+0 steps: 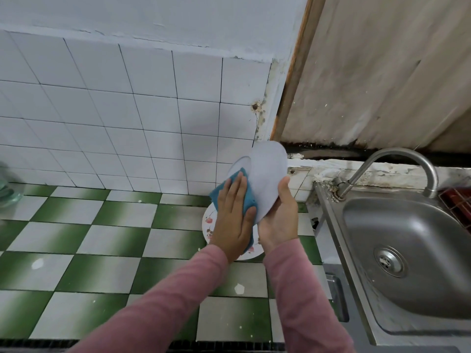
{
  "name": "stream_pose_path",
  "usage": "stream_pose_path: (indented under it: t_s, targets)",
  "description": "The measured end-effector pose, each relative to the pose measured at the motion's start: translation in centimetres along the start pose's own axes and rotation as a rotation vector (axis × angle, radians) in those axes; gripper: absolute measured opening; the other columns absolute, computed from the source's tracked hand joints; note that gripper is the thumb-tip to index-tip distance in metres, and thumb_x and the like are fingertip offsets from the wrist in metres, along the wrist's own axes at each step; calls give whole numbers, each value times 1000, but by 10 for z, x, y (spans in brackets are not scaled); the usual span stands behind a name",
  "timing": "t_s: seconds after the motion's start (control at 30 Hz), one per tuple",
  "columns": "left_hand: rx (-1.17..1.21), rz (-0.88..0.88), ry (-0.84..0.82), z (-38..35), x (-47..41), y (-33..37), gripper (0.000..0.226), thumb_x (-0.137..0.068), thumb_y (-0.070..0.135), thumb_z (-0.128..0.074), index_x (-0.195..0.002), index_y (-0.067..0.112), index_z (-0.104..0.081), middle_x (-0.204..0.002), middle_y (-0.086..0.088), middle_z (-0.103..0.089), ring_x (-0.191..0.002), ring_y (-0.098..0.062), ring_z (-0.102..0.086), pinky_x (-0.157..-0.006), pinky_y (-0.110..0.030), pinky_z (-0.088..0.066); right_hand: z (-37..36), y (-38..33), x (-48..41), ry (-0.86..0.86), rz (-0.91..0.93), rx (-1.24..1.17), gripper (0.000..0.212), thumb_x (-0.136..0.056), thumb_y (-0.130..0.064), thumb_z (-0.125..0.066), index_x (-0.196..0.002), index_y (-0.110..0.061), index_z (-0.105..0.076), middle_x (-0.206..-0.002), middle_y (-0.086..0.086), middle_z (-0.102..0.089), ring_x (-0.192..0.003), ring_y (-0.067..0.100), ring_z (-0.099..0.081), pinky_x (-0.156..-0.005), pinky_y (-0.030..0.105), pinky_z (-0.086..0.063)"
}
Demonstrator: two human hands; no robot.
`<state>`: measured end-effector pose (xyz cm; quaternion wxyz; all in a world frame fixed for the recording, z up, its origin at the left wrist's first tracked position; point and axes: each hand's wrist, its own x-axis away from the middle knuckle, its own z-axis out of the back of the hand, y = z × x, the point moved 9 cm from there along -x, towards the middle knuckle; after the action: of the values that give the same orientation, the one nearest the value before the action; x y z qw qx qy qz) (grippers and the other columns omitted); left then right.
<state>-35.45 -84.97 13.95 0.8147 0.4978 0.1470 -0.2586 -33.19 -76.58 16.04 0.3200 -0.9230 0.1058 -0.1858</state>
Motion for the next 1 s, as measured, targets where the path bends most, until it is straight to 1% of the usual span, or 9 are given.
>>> stream_pose_path:
  t_s: [0.13,0.27,0.4,0.5,0.63,0.7,0.77,0.87,1.0]
  targets:
    - [-153,-110,-79,1,-21,11,58,-102,40,-30,-153,12,-27,-161,-3,-23,-151,-20,-11,-123,-39,-13,8,13,-7,-49,-120,76,48,-104,-43,-39,-130,-8,-61,-126,16,-67,-119,32,-64,-106,45,-48]
    - [-10,194,-79,7,-43,-7,51,-102,40,-36,-146,15,-42,-150,-2,-43,-140,-17,-36,-118,-31,-25,26,26,-9,48,-189,259,48,-92,-48,-59,-119,-10,-70,-122,23,-68,-115,41,-64,-103,58,-47]
    - [19,464,-156,7,-48,-30,43,-104,36,-38,-145,23,-44,-146,2,-49,-134,-18,-44,-106,-22,-28,39,27,-7,70,-221,272,42,-100,-38,-53,-118,-3,-67,-118,27,-68,-114,44,-63,-101,60,-48]
    - [-99,310,-181,1,-44,-13,47,-104,36,-37,-148,18,-39,-150,-2,-44,-138,-18,-39,-115,-31,-29,42,27,-11,73,-236,247,44,-100,-40,-53,-122,-4,-67,-119,25,-68,-113,43,-64,-101,59,-48]
    - [-326,-106,-135,-21,-17,23,55,-102,39,-31,-148,10,-38,-153,-9,-39,-144,-23,-29,-120,-46,-22,37,12,-14,-13,-235,169,44,-105,-39,-41,-120,-6,-66,-112,17,-73,-103,30,-71,-92,43,-55]
    - [-400,-247,-130,-28,-4,22,54,-104,41,-28,-149,12,-32,-156,-9,-35,-148,-25,-23,-122,-45,-15,34,7,-14,-85,-249,155,41,-106,-37,-39,-117,-7,-65,-107,15,-75,-97,25,-73,-84,37,-57]
    - [-398,-280,-129,-30,-1,17,55,-104,42,-28,-151,13,-27,-157,-8,-31,-149,-23,-18,-122,-45,-14,37,3,-14,-113,-250,194,43,-105,-38,-41,-122,-7,-64,-112,15,-73,-103,27,-72,-90,38,-55]
    - [-288,-120,-41,-27,-14,18,56,-102,42,-33,-150,12,-35,-155,-8,-35,-147,-22,-24,-121,-44,-21,45,0,-20,-85,-223,303,45,-103,-43,-45,-126,-10,-64,-120,16,-70,-113,31,-67,-96,45,-53]
    - [39,366,99,-13,-32,-12,50,-102,38,-42,-147,17,-41,-149,-1,-44,-138,-15,-37,-118,-34,-28,58,-2,-25,-67,-208,436,42,-100,-44,-52,-114,-9,-71,-113,22,-71,-110,42,-66,-100,60,-49]
